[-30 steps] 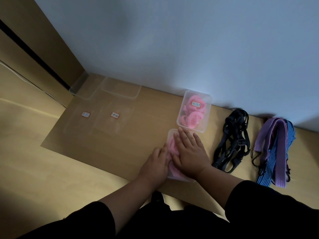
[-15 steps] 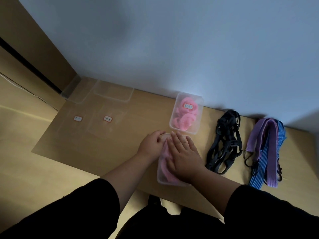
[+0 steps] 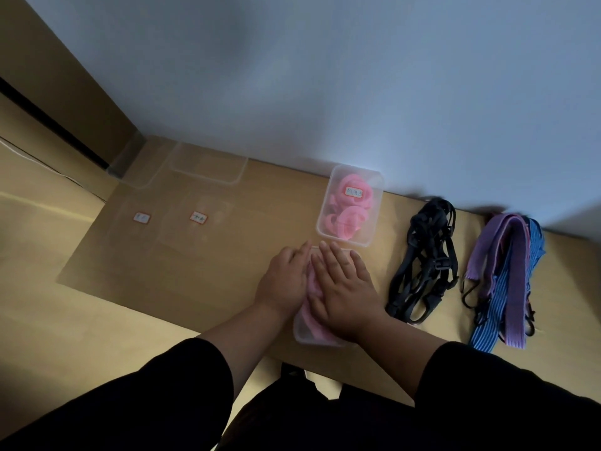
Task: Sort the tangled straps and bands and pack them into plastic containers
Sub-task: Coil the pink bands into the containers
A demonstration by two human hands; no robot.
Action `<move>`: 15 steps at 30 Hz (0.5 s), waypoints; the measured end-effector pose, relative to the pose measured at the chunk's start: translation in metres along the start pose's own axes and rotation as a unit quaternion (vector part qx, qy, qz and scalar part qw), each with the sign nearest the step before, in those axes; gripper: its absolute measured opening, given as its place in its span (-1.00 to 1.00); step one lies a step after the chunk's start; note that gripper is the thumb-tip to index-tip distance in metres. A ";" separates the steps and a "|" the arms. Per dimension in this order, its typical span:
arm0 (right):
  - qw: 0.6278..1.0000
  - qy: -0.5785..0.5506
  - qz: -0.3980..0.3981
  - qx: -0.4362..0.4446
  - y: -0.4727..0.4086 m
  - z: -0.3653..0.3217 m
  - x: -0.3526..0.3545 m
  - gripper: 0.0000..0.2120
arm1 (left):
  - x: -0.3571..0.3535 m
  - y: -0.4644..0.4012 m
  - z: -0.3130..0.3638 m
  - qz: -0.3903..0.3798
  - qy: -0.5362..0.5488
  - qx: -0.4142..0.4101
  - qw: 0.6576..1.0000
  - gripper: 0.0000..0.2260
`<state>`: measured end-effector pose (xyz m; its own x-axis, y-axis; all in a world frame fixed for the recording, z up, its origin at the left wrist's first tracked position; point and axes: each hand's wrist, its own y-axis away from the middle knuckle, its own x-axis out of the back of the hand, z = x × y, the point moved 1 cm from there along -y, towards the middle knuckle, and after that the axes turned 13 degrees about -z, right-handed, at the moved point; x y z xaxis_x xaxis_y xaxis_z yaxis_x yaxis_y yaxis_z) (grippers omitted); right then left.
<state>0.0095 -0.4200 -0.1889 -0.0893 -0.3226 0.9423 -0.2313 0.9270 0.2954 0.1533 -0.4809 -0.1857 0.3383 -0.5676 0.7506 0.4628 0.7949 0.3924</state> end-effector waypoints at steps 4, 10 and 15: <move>1.000 -0.008 -0.002 -0.001 0.000 -0.001 0.003 -0.37 | 0.001 -0.001 -0.001 0.068 -0.087 -0.066 0.992 -0.52; 0.998 -0.054 0.006 0.011 0.003 0.004 0.008 -0.39 | -0.014 0.039 -0.020 0.003 -0.136 -0.202 0.970 -0.40; 0.996 -0.062 -0.026 0.064 0.007 0.014 0.011 -0.29 | -0.008 0.053 -0.026 -0.143 -0.161 -0.132 0.968 0.06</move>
<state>-0.0062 -0.4199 -0.1790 -0.1909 -0.3980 0.8973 -0.3603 0.8787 0.3131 0.1962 -0.4399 -0.1843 -0.0872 -0.6259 0.7750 0.7077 0.5086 0.4904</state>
